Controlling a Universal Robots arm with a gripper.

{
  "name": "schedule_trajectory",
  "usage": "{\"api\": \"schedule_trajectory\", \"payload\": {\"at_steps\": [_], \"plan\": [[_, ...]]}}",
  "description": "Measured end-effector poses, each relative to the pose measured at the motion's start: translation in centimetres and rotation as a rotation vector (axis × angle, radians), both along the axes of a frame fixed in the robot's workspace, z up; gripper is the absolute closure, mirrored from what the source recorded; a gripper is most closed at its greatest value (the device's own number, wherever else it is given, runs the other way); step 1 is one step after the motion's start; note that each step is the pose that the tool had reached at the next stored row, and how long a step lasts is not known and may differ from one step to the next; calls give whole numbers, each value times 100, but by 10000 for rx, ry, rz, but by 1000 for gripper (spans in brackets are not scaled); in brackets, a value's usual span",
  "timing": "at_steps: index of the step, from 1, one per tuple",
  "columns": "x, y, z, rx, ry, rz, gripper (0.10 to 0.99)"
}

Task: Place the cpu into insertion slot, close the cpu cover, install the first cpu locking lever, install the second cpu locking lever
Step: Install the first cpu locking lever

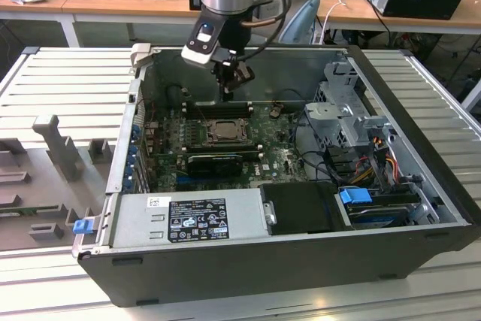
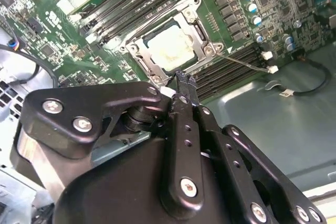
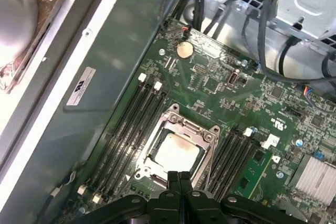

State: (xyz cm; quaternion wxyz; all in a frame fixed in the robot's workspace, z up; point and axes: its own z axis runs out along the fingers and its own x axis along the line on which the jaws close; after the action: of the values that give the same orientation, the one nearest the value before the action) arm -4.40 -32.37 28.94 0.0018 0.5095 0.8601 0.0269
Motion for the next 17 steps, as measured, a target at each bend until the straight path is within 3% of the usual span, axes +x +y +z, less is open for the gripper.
{"api": "schedule_trajectory", "payload": {"at_steps": [6,17], "plan": [[0,0,0,0,0,762,980],[0,0,0,-1,1,3130,980]]}}
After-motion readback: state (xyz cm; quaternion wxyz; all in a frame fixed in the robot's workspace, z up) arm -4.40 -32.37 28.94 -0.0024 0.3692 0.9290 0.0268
